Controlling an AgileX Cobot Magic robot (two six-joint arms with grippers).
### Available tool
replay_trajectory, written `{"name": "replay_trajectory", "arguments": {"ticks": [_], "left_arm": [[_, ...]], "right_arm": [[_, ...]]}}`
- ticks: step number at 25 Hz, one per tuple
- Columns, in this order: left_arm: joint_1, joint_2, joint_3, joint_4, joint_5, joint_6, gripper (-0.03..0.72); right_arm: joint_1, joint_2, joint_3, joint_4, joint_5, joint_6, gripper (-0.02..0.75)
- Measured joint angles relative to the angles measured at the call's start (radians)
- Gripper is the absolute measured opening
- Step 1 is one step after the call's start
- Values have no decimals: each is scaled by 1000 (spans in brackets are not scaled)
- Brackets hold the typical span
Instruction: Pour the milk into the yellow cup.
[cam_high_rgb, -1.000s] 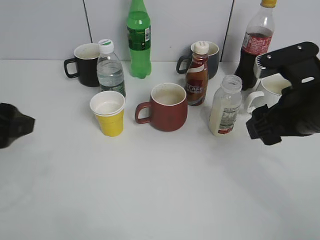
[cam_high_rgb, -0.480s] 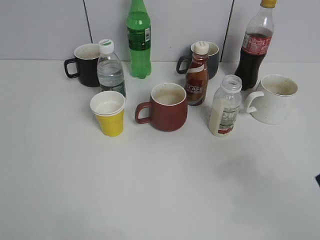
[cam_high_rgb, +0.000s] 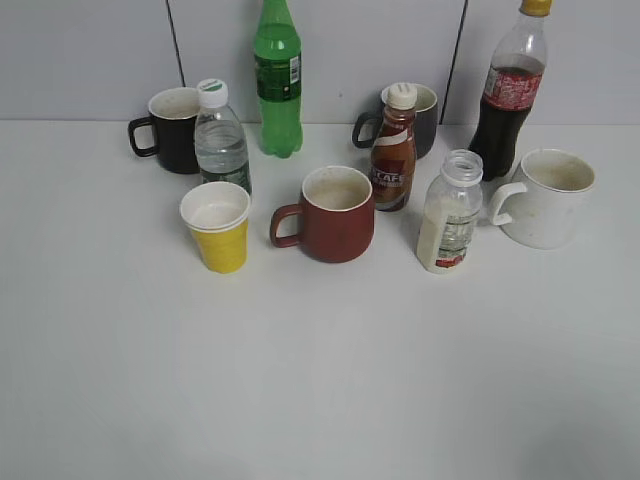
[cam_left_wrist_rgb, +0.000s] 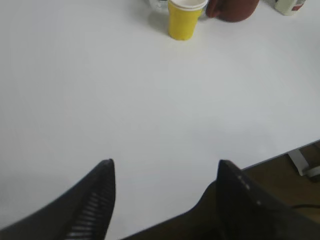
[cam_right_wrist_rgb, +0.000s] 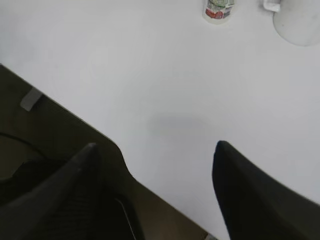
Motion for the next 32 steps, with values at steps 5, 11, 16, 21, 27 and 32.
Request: {"name": "replay_trajectory", "arguments": {"ticks": [5,11,16,21,27,32], "left_arm": [[0,-68,4,4,-16,37,476],[0,-69,14,-1,-76,42,474],[0,-69,53,1,-157,46,474],[0,-69,53,1,-166,46,474],[0,-69,53,1,-166,46,463],[0,-69,53,1,-167,46,446]], "right_arm": [[0,-144,39,8,-20,-15,519],[0,-155,40,8,-35,-16,519],[0,-155,40,8,-37,-16,519],[0,-155,40,8,-37,-16,519],[0,-155,40,8,-37,-17,519],[-16,-155,40,9,-37,-17,519]]}}
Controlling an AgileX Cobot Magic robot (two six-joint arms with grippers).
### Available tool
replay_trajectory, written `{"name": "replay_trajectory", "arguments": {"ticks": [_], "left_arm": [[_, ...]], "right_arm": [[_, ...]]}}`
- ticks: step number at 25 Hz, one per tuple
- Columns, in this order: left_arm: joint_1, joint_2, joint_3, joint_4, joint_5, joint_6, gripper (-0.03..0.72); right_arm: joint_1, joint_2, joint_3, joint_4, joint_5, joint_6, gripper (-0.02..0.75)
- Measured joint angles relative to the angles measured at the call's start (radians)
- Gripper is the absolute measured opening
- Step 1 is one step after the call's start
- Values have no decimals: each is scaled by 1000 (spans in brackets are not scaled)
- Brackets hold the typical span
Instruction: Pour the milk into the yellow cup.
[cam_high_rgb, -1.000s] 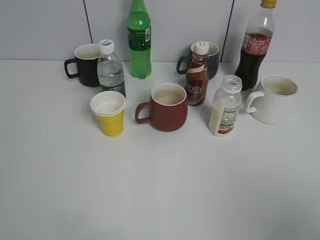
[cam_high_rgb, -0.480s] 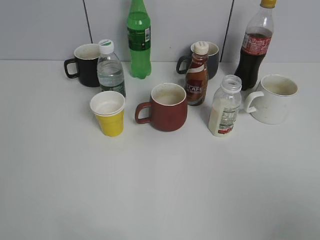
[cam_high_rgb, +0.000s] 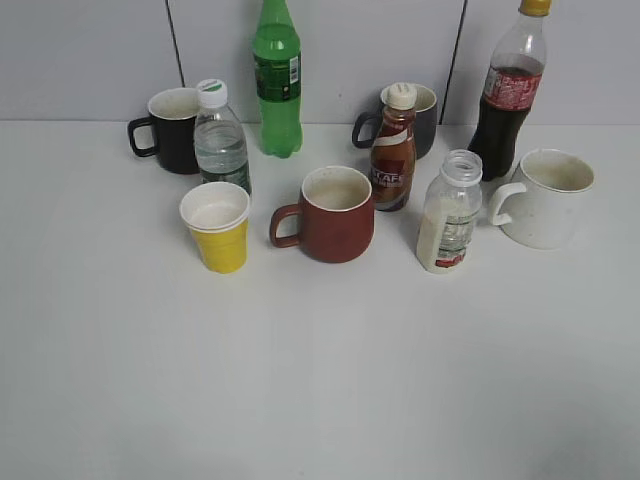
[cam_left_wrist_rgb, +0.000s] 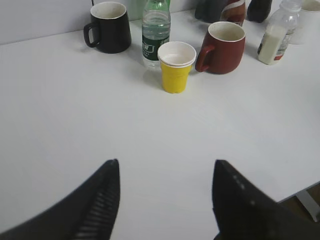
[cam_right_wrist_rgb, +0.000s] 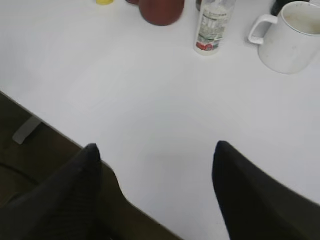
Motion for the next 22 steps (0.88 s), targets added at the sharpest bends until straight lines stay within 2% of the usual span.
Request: {"name": "replay_trajectory", "arguments": {"ticks": [3,9,10,12,14,22], "left_arm": [[16,0,0,0,-1,0,440],[251,-6,0,0,-2,0,437],[326,-23,0,0,-2,0,435],[381,-28,0,1,-4,0,433],[408,-29,0,1,-4,0,432],[412,-29,0,2,-4,1,430]], "right_arm": [[-97,0,0,1,0,-2,519],[-398,-66,0,1,0,-2,519],[-428,-92,0,1,0,-2,519],[-454,-128,0,2,-1,-2,519],[-458,-136,0,2,0,-3,519],[-460,-137,0,3,0,-3,519]]}}
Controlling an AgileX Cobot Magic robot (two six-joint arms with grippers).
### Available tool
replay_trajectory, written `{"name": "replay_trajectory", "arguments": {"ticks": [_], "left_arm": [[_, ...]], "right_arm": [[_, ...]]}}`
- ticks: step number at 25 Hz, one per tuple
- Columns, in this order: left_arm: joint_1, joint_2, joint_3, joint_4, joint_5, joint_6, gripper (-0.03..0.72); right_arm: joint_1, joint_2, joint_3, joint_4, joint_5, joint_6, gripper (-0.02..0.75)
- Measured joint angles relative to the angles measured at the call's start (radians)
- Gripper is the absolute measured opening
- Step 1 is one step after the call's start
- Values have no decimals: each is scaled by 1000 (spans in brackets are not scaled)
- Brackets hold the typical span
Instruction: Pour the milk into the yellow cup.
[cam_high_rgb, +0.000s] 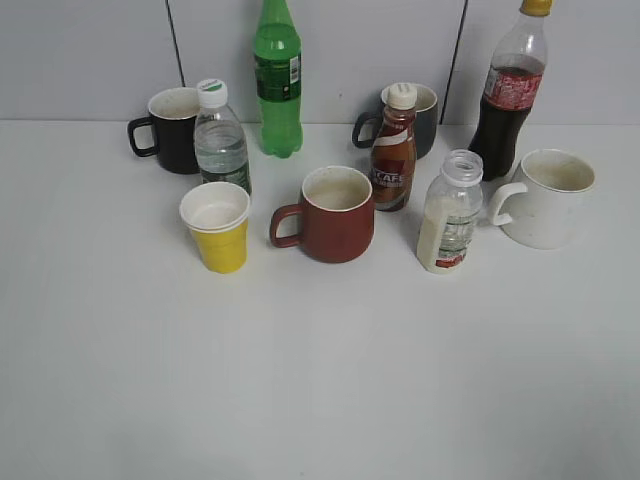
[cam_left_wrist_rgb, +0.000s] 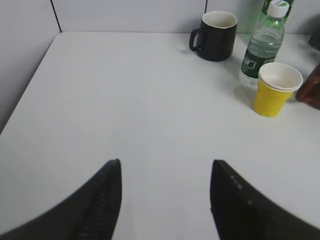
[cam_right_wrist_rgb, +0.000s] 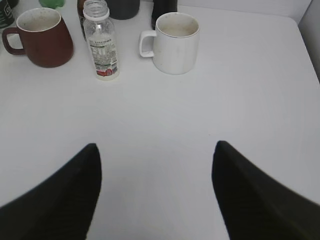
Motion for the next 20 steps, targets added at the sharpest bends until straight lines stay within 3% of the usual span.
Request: {"name": "replay_trajectory", "arguments": {"ticks": [20], "left_arm": [[0,0,0,0,0,2,410]], "right_arm": [[0,0,0,0,0,0,519]]}}
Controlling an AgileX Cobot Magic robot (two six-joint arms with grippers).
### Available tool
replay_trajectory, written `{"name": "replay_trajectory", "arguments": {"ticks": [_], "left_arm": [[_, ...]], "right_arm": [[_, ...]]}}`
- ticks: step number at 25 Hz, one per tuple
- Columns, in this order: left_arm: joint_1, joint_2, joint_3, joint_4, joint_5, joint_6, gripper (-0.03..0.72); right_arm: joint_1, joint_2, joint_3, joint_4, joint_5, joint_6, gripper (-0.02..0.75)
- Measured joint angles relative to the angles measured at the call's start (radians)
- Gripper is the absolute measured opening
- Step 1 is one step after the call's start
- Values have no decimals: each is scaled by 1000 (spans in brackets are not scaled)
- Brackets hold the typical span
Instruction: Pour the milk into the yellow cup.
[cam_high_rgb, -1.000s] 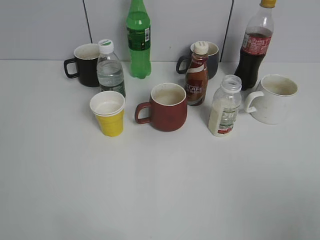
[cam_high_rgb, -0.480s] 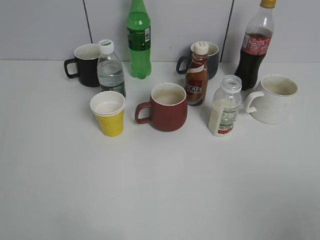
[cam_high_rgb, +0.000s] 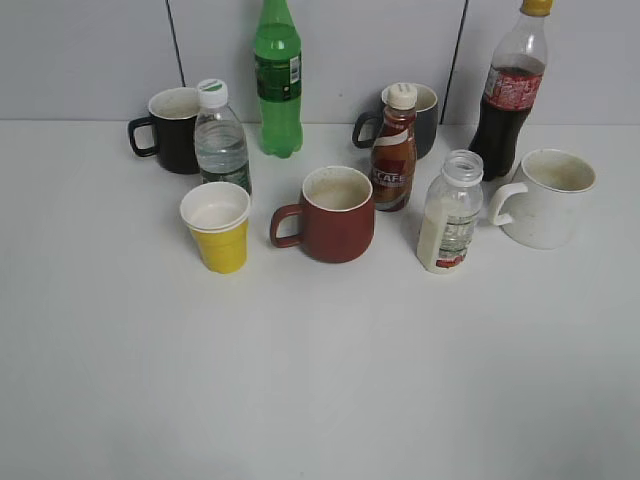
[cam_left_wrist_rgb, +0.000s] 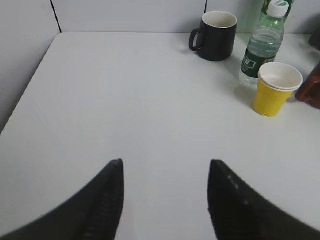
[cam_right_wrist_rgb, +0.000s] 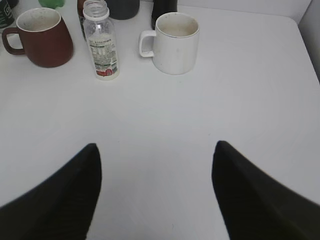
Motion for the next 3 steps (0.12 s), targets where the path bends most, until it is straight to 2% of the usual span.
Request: {"name": "replay_trajectory", "arguments": {"ticks": [3], "left_arm": [[0,0,0,0,0,0,400]], "right_arm": [[0,0,0,0,0,0,519]]}}
